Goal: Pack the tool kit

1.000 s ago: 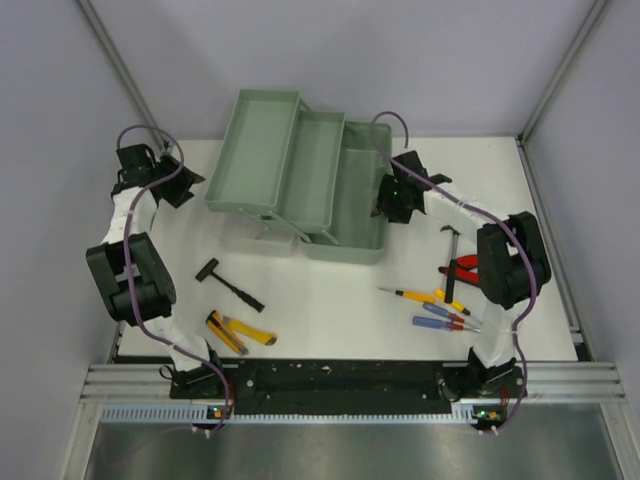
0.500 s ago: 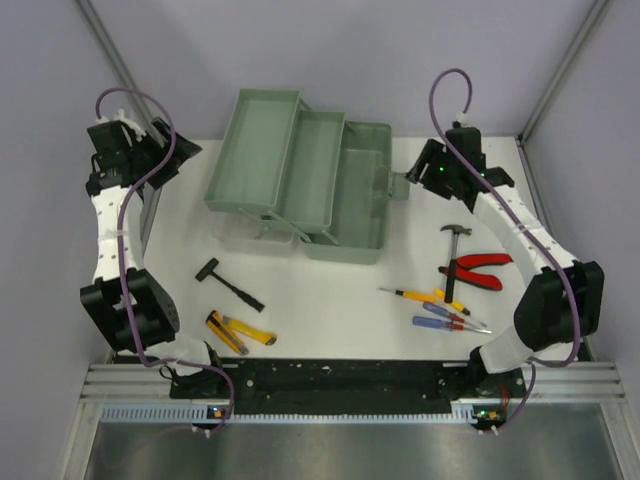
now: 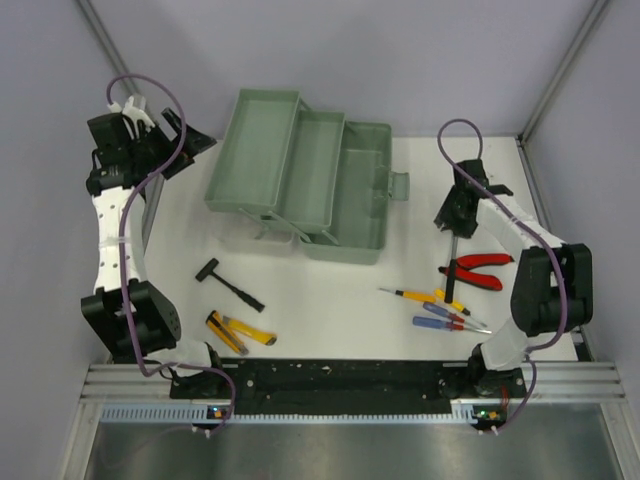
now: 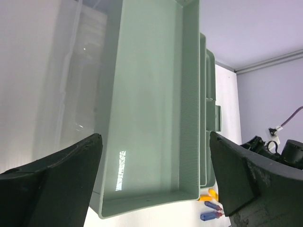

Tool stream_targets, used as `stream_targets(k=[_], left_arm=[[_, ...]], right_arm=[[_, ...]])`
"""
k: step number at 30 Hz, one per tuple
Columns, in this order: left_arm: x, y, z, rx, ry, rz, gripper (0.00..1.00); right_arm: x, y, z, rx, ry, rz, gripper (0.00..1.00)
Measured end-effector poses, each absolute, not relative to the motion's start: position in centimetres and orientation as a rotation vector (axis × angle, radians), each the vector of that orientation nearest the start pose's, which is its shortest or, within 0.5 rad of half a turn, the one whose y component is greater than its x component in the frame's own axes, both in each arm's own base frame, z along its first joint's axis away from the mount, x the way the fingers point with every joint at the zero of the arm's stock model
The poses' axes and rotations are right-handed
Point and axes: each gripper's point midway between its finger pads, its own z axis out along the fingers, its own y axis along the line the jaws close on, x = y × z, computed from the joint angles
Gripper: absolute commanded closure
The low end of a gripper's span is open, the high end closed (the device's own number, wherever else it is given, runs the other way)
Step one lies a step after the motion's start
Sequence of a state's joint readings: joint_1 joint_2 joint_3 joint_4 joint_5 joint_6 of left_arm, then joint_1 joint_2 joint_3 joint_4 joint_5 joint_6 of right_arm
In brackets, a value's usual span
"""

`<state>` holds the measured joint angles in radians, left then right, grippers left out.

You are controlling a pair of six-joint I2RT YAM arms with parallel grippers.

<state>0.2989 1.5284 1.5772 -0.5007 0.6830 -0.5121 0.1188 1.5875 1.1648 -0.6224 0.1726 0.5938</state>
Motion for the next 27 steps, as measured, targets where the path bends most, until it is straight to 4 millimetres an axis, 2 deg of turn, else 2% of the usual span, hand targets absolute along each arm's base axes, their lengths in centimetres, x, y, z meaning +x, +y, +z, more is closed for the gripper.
stream_targets(k=[5,13,18,21,23,25,27], left_arm=[[42.7,0.5,33.1,-0.377,1.978,-0.768,0.02],[42.8,1.6,32.4,-0.413,1.995,-0.690,0.02],[42.6,2.4,31.9,-0.431,2.014,-0.628,0.02],[42.5,3.1,31.9,-0.443,2.020,-0.577,0.02],[42.6,3.6,32.3,-0.446,2.011,-0.551,0.02],[42.6,3.8,32.5,-0.448,2.004,-0.534,0.02],[42.5,4.0,32.6,-0.451,2.002,-0.526,0.02]], right_arm=[[36.4,2.6,6.3,0.691,2.588,-0.040,0.51],[35.1,0.8,4.3,0.732,2.628,-0.097,0.50],[34.7,0.0,2.6,0.755,2.659,-0.062,0.51],[35.0,-0.1,2.1,0.732,2.672,-0.048,0.62],[35.1,-0.1,2.1,0.716,2.674,-0.048,0.86],[35.2,0.0,2.1,0.695,2.674,-0.041,0.99],[35.3,0.0,2.1,0.696,2.672,-0.035,1.00]])
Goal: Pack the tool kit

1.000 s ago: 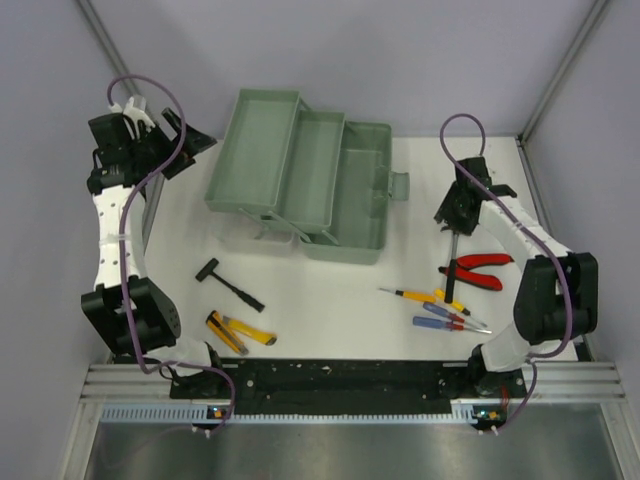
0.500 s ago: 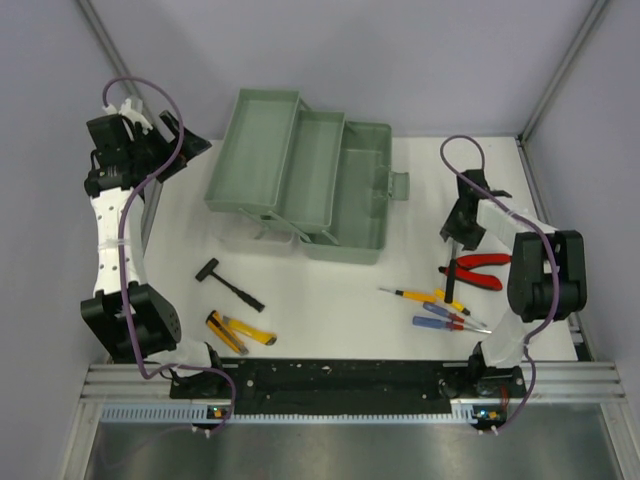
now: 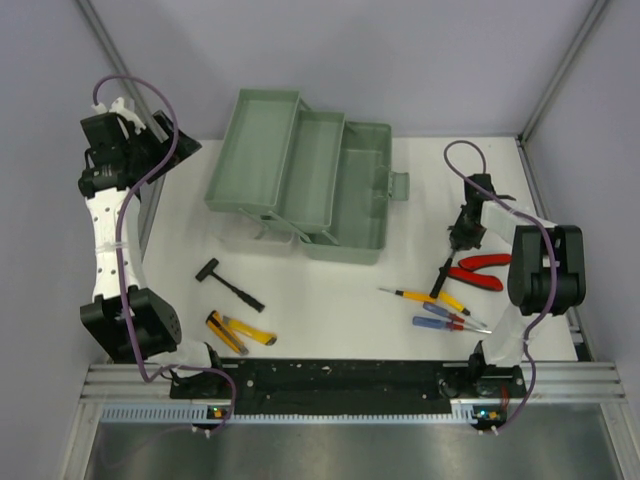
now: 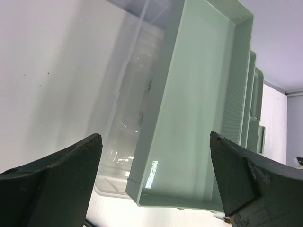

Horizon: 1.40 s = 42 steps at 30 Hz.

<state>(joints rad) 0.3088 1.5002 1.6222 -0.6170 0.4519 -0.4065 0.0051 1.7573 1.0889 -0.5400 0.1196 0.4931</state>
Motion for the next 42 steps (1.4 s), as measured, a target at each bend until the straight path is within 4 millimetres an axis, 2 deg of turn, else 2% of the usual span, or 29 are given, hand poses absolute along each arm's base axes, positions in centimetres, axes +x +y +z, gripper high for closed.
stream_targets(k=[8,11,14,18,20,22,24,26,29,32,38,42], left_arm=[[42.3,4.2,32.7,-0.453,2.000,-0.508,0.04],[42.0,4.8,32.8,-0.467,1.997,-0.468,0.04],[41.7,5.2,33.2,-0.477,1.985,-0.439,0.05],[41.3,5.4,33.8,-0.481,1.970,-0.423,0.06],[41.2,5.4,33.9,-0.480,1.967,-0.422,0.07],[41.0,5.3,33.8,-0.483,1.969,-0.425,0.08],[40.9,5.2,33.5,-0.487,1.974,-0.428,0.09],[40.9,5.1,33.3,-0.494,1.980,-0.436,0.09],[40.8,4.8,33.0,-0.503,1.985,-0.464,0.10],[40.5,4.4,32.5,-0.509,1.997,-0.491,0.10],[39.7,3.6,32.0,-0.518,2.008,-0.536,0.11],[39.5,2.9,32.4,-0.515,2.000,-0.580,0.11]], right_arm=[[35.4,0.4,2.4,0.672,2.675,-0.002,1.00],[35.6,1.0,4.0,0.653,2.647,0.046,1.00],[36.9,1.9,8.2,0.614,2.557,0.123,1.00],[40.6,4.4,16.6,0.502,2.349,0.262,1.00],[42.4,6.7,20.9,0.417,2.244,0.339,1.00],[43.7,9.8,24.3,0.328,2.154,0.423,1.00],[44.1,13.2,26.4,0.250,2.102,0.506,1.00],[44.5,16.6,27.3,0.190,2.075,0.585,1.00],[45.7,20.6,26.8,0.161,2.068,0.687,1.00],[47.1,23.4,24.1,0.195,2.096,0.782,1.00],[49.4,25.9,17.8,0.270,2.204,0.874,1.00],[50.6,27.0,14.6,0.286,2.259,0.899,1.00]])
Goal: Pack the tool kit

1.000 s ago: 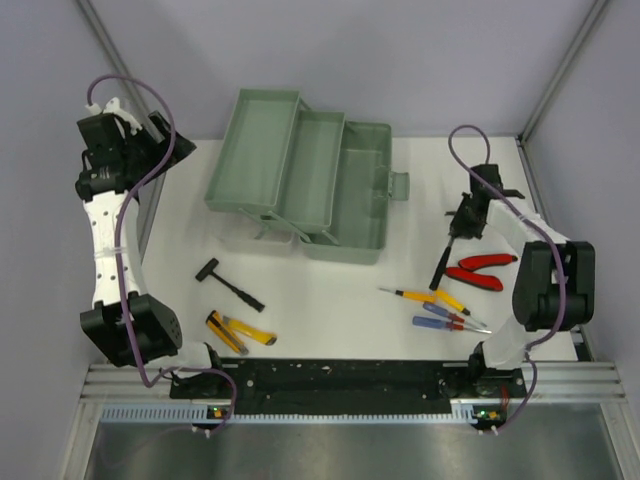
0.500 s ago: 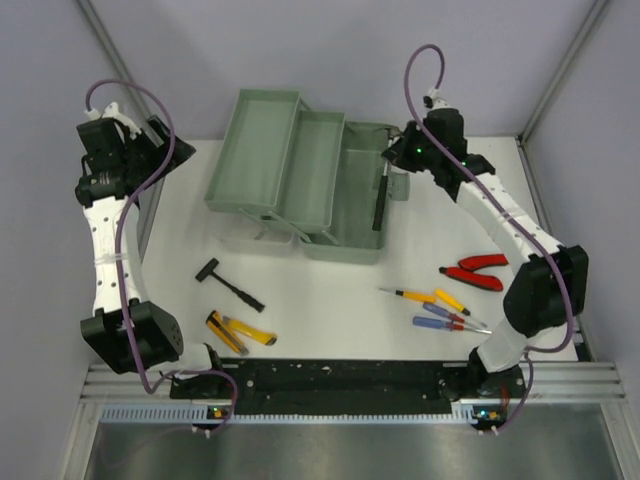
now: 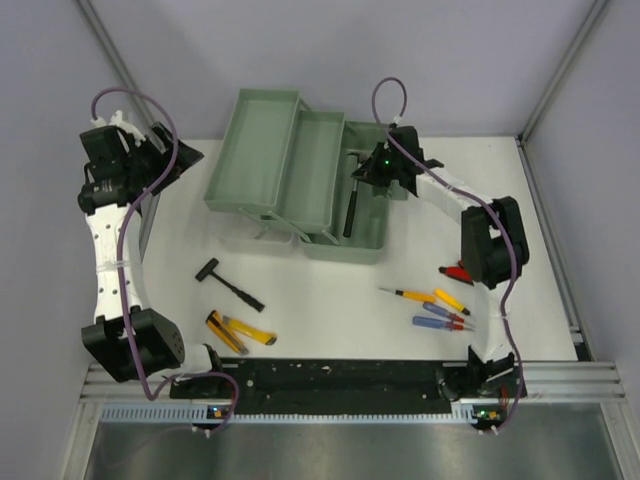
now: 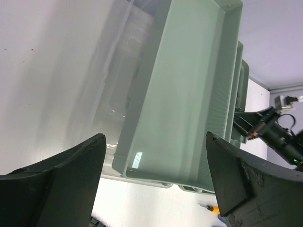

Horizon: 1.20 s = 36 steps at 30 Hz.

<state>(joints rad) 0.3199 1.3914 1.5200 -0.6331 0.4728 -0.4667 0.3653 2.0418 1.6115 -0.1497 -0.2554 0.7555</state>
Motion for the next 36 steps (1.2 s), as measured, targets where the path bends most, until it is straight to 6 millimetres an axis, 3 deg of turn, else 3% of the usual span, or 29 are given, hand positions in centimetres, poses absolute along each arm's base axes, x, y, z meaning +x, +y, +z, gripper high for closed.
stream_targets(k=[5,9,16,19,20,21,27,30,36], left_arm=[[39.3,2.1,32.3,-0.523,2.000,-0.641,0.12],[39.2,1.8,31.9,-0.531,2.010,-0.665,0.14],[39.1,1.9,30.7,-0.576,2.024,-0.667,0.15],[38.6,2.4,30.0,-0.614,2.026,-0.625,0.13],[38.4,2.6,29.8,-0.630,2.026,-0.610,0.07],[38.1,2.7,29.5,-0.643,2.025,-0.596,0.02],[36.1,3.2,28.0,-0.707,2.026,-0.524,0.02],[35.5,3.4,26.9,-0.730,2.039,-0.503,0.05],[34.6,3.2,23.7,-0.802,2.096,-0.509,0.24]], right_arm=[[51.2,28.3,11.9,0.291,2.314,0.873,1.00],[51.3,29.8,11.1,0.280,2.335,0.825,1.00],[52.0,30.8,9.6,0.319,2.370,0.706,0.98],[51.3,31.4,7.9,0.332,2.406,0.673,0.96],[51.0,31.6,7.3,0.335,2.422,0.660,0.94],[50.7,31.7,6.7,0.337,2.439,0.649,0.91],[50.0,32.2,4.8,0.323,2.479,0.627,0.58],[50.1,32.2,4.8,0.303,2.476,0.627,0.53],[50.2,32.1,4.9,0.302,2.469,0.618,0.58]])
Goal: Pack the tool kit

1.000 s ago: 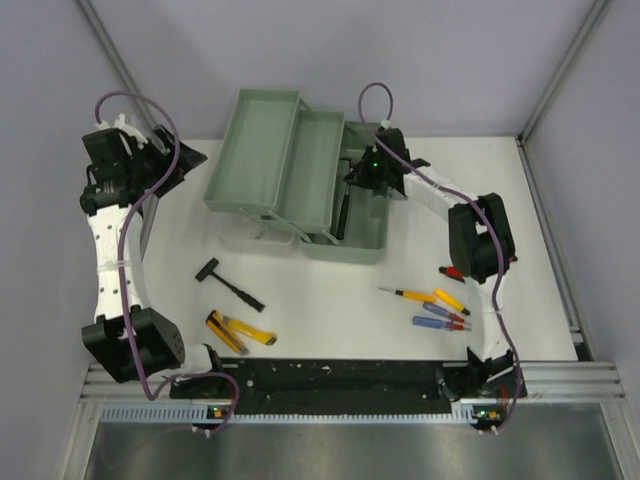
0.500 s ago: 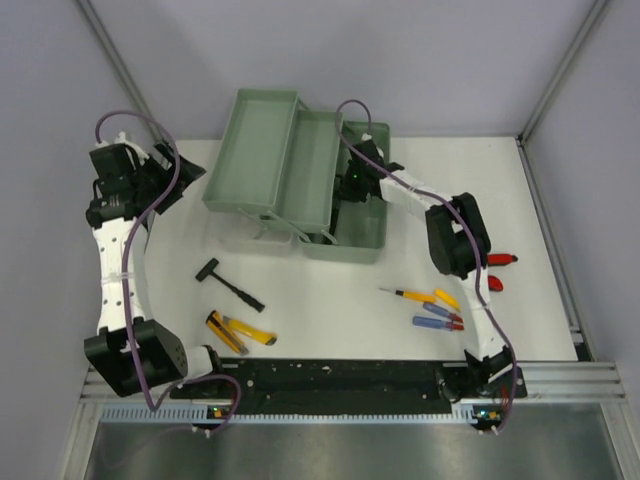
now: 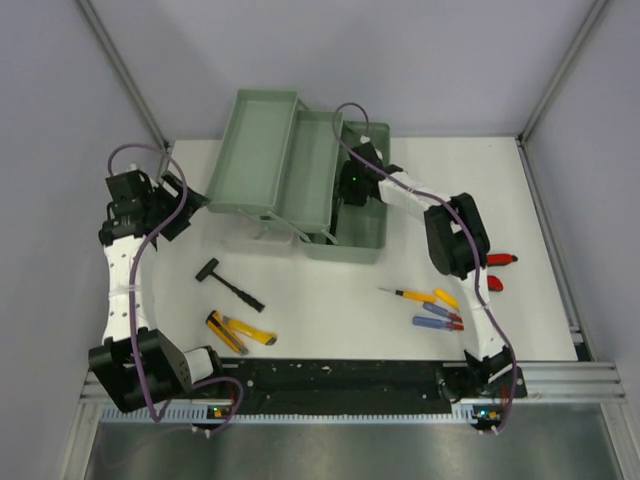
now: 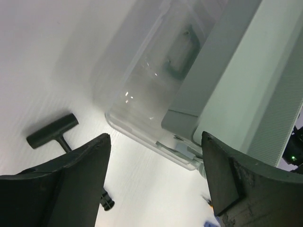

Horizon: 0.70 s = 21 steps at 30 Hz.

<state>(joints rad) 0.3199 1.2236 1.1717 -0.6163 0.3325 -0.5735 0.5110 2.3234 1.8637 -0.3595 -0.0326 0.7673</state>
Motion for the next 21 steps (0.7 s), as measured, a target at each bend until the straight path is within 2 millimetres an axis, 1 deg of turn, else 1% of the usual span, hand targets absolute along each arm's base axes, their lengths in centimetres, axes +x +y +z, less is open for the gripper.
stream_targets(k=[1,2,4,8,11,14,17,21], left_arm=[[34.4,3.0,23.0,-0.818,2.113,-0.522,0.27],[34.3,2.7,22.5,-0.833,2.123,-0.540,0.29],[34.3,2.2,21.9,-0.842,2.126,-0.581,0.30],[34.9,1.7,20.7,-0.835,2.108,-0.614,0.36],[35.2,1.4,19.9,-0.826,2.098,-0.607,0.36],[35.3,1.3,19.2,-0.836,2.085,-0.612,0.35],[35.0,1.0,19.4,-0.839,2.064,-0.624,0.32],[34.8,0.8,20.9,-0.823,2.056,-0.627,0.28]], right_arm=[[50.1,32.0,5.1,0.303,2.465,0.615,0.63],[49.9,31.8,5.2,0.306,2.465,0.607,0.65],[49.5,31.2,5.8,0.308,2.459,0.583,0.65],[49.3,30.3,8.1,0.298,2.415,0.541,0.65],[48.8,29.1,9.7,0.293,2.384,0.498,0.64],[48.2,28.4,10.6,0.280,2.374,0.472,0.63],[48.1,28.5,10.9,0.256,2.367,0.466,0.63],[47.7,28.4,10.6,0.239,2.381,0.452,0.64]])
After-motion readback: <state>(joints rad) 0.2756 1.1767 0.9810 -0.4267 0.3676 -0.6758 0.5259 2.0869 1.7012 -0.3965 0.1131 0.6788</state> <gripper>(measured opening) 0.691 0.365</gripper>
